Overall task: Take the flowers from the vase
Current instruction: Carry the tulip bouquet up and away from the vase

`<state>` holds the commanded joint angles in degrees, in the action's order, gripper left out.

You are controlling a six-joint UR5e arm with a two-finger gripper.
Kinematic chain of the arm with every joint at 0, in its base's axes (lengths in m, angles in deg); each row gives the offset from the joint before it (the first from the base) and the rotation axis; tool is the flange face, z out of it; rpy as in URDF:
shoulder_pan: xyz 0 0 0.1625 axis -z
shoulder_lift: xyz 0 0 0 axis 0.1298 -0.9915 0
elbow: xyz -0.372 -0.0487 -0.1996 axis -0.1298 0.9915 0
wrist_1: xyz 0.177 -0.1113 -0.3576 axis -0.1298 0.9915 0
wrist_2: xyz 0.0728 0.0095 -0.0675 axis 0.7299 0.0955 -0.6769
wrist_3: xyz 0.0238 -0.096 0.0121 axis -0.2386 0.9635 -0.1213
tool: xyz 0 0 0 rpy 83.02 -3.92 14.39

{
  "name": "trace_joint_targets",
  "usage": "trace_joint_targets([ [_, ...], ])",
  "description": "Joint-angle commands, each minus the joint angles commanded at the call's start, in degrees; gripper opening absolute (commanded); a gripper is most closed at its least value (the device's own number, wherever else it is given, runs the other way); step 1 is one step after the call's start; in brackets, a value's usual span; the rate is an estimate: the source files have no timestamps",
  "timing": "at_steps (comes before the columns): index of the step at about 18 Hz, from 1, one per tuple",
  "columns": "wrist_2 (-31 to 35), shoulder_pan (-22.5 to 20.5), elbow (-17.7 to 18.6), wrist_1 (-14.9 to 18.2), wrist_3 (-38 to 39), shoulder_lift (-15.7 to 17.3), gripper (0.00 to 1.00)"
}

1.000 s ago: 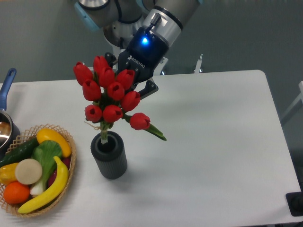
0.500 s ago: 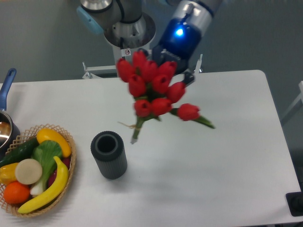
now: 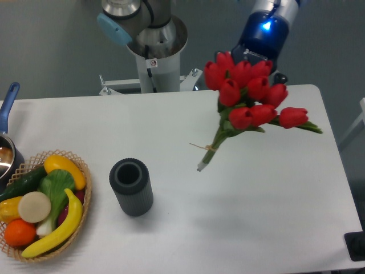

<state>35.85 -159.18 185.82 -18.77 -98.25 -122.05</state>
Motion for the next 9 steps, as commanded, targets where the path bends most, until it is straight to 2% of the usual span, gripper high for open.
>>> trace_joint_targets([
  [9, 0.1, -0.7, 0.3, 0.0, -0.4, -0.8, 0.35],
])
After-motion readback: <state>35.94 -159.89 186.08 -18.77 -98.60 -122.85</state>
